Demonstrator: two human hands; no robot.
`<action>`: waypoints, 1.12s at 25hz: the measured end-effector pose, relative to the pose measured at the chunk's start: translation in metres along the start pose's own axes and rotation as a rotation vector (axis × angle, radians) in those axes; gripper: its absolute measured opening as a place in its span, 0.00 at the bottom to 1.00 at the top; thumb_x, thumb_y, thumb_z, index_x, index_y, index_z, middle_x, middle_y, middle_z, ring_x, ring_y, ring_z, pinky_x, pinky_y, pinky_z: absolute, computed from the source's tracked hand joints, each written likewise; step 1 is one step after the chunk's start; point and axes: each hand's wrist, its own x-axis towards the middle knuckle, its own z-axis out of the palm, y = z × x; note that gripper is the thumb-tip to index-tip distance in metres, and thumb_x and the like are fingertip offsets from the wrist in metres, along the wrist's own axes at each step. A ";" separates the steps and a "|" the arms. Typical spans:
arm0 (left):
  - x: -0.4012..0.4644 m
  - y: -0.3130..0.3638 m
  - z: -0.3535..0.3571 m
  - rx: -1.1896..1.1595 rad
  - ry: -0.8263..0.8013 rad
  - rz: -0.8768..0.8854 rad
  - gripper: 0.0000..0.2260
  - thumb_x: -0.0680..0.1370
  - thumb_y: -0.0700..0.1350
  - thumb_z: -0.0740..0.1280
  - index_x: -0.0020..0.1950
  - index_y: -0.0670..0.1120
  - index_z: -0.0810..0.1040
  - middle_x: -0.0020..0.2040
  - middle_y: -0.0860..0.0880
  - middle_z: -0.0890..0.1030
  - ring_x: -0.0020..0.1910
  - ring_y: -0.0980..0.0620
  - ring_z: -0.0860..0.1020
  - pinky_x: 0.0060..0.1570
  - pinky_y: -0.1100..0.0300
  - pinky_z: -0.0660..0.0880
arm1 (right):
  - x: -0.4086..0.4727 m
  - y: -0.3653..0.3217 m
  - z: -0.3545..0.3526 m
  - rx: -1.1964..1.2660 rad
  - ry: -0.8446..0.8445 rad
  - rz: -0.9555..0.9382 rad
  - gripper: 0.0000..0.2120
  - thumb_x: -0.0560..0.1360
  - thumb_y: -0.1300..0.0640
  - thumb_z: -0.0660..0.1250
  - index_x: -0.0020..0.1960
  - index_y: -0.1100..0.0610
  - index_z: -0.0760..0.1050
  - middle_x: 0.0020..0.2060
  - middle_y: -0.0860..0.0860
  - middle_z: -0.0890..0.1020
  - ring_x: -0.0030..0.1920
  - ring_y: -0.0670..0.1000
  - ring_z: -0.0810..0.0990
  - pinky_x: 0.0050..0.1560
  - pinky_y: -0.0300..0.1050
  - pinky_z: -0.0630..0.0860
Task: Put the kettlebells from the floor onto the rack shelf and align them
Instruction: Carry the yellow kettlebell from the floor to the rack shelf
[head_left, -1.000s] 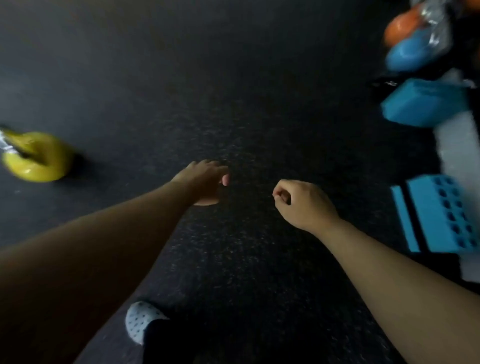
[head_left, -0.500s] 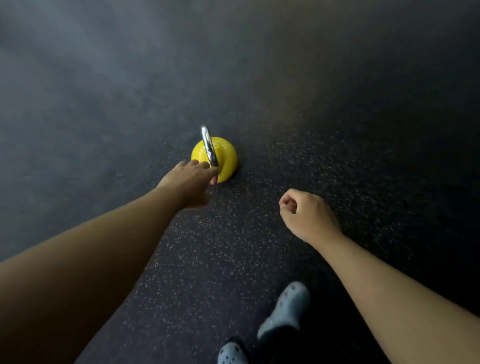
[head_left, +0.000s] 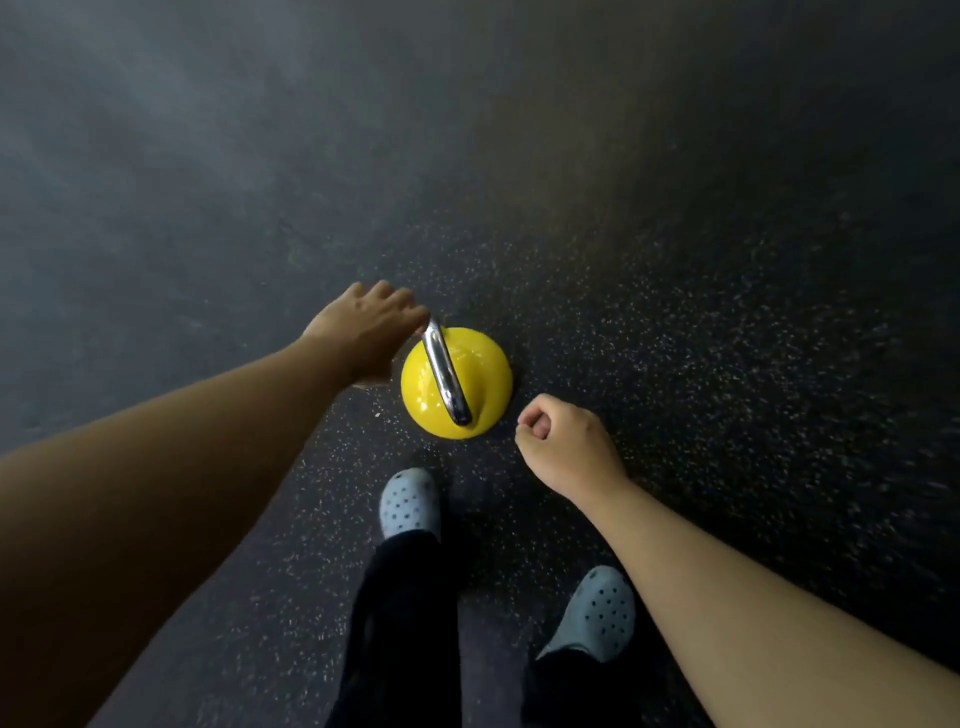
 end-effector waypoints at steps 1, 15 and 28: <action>0.018 -0.009 0.014 0.030 -0.022 0.028 0.34 0.69 0.50 0.73 0.72 0.51 0.62 0.69 0.45 0.69 0.65 0.45 0.69 0.62 0.48 0.71 | 0.017 -0.004 0.014 0.020 -0.016 0.024 0.03 0.73 0.50 0.67 0.45 0.48 0.77 0.41 0.45 0.79 0.42 0.49 0.78 0.40 0.47 0.77; 0.154 -0.031 0.098 -0.245 -0.218 0.570 0.06 0.73 0.45 0.68 0.43 0.54 0.73 0.46 0.51 0.76 0.48 0.51 0.75 0.43 0.54 0.76 | 0.123 -0.024 0.132 0.367 -0.113 0.331 0.14 0.71 0.52 0.69 0.32 0.52 0.67 0.28 0.47 0.70 0.28 0.48 0.68 0.27 0.42 0.64; 0.118 0.253 -0.045 -0.170 -0.216 0.811 0.03 0.67 0.52 0.66 0.38 0.54 0.75 0.31 0.55 0.76 0.31 0.53 0.75 0.31 0.58 0.74 | -0.088 0.140 -0.010 0.320 0.355 0.514 0.15 0.59 0.48 0.68 0.26 0.53 0.64 0.24 0.46 0.70 0.28 0.53 0.74 0.26 0.43 0.64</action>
